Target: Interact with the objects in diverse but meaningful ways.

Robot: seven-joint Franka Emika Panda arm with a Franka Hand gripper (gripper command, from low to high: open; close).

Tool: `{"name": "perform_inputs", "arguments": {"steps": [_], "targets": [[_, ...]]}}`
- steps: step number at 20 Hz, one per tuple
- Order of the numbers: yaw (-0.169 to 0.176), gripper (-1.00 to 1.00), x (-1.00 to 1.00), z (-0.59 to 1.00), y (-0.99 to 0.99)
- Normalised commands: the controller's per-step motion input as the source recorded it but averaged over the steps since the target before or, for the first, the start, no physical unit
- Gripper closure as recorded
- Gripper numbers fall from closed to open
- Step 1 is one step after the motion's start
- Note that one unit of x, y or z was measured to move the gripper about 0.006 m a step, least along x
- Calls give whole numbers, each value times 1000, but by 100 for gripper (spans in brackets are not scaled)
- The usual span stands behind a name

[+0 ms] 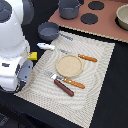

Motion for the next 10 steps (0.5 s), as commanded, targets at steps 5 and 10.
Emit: {"name": "perform_inputs", "arguments": {"steps": [5,10], "targets": [[0,100,303,-106,35],[3,100,242,-121,0]]}}
